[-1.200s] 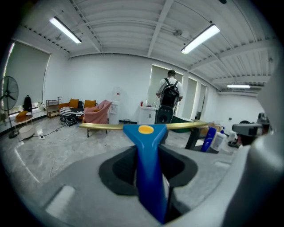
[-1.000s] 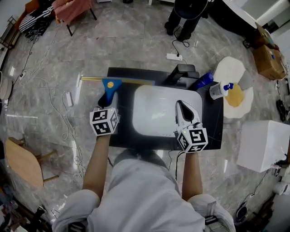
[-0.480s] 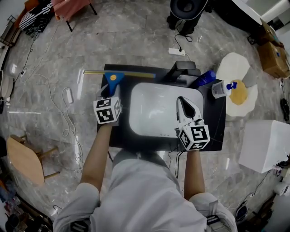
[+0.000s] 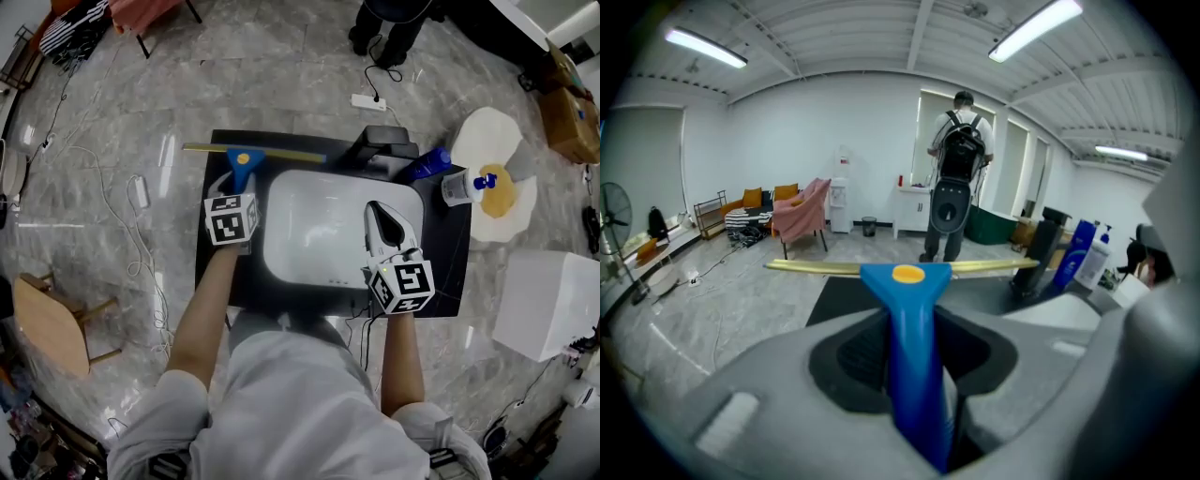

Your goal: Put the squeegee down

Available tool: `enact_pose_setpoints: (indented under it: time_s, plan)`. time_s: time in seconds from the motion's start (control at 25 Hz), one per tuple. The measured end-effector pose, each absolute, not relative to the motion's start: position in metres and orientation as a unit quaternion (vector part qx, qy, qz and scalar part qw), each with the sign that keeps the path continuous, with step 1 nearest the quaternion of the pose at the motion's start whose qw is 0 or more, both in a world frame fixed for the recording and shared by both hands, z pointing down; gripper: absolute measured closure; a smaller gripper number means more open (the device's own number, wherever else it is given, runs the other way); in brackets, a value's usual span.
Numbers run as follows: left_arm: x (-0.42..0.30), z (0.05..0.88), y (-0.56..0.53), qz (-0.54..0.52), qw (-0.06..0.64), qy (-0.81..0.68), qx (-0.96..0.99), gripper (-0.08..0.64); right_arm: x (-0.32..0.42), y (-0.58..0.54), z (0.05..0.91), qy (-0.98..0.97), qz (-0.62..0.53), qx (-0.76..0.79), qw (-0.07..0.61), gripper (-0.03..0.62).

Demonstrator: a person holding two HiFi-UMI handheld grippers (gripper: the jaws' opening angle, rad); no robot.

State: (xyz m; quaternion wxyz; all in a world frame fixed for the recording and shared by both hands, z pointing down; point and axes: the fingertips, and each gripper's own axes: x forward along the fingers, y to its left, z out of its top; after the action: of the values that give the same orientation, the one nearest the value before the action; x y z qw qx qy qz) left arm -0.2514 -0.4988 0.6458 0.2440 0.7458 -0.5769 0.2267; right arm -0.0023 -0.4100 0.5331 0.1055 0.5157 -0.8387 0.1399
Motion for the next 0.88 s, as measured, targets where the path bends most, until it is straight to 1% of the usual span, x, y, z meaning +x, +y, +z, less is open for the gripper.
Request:
enact_pose_setpoints:
  time_s: [0.36,0.88]
  plan:
    - [-0.244,0.686,-0.502,0.251,0.273,-0.568,0.734,0.426,-0.001,-0.415,0.551,-0.838,0.149,0.511,0.117,0.583]
    - [-0.227,0.721,-0.515,0.266,0.302,-0.559,0.725,0.425,0.013,-0.422,0.570,-0.835,0.159,0.510,0.129,0.583]
